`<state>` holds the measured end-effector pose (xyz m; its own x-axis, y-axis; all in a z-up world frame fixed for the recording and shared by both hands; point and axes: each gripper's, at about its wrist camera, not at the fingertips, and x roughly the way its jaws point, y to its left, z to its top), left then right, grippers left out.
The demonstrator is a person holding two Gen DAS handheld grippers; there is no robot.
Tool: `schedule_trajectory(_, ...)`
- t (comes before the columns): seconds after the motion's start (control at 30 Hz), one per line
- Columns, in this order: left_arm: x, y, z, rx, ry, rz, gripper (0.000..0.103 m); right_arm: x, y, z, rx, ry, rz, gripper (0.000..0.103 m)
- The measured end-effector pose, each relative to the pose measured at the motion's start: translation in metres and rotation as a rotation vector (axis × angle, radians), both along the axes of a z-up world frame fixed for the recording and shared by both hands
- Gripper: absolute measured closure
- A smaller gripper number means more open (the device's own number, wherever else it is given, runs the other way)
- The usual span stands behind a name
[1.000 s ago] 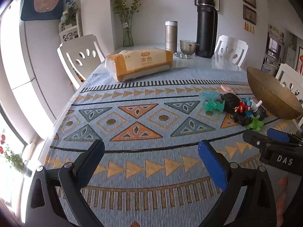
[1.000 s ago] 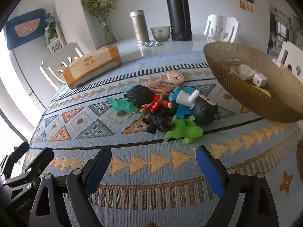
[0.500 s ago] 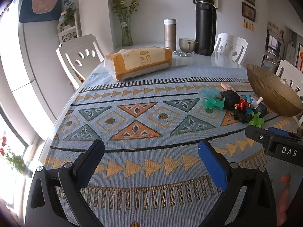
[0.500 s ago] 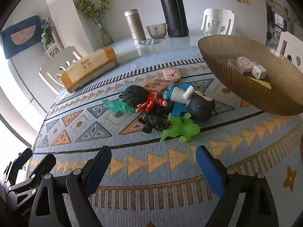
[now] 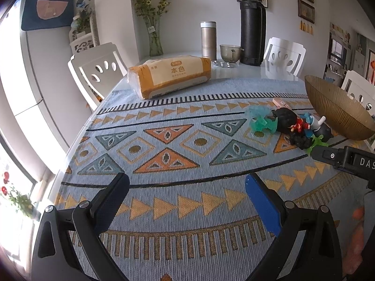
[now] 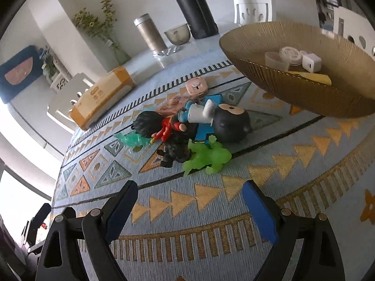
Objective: Organize rigid objects
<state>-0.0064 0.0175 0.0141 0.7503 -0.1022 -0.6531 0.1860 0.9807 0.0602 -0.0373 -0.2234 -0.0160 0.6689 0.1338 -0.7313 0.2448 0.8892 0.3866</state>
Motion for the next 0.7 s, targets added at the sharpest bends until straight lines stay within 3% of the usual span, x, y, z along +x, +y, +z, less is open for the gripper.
schedule_trajectory(0.27, -0.003, -0.005, -0.001, 0.024, -0.005, -0.004, 0.004, -0.002, 0.001, 0.002, -0.016, 0.002, 0.001, 0.013)
schedule_trajectory(0.37, -0.003, -0.006, 0.000, 0.025, -0.004, -0.010, 0.004, -0.012, -0.006, 0.008, -0.025, -0.030, -0.050, 0.013)
schedule_trajectory(0.53, 0.015, -0.012, 0.016, -0.094, 0.118, -0.124, 0.004, -0.043, -0.031, 0.021, -0.075, -0.097, -0.234, 0.013)
schedule_trajectory(0.7, 0.046, -0.047, 0.026, -0.024, 0.103, -0.227, 0.004, -0.033, -0.032, 0.014, -0.070, -0.038, -0.215, 0.013)
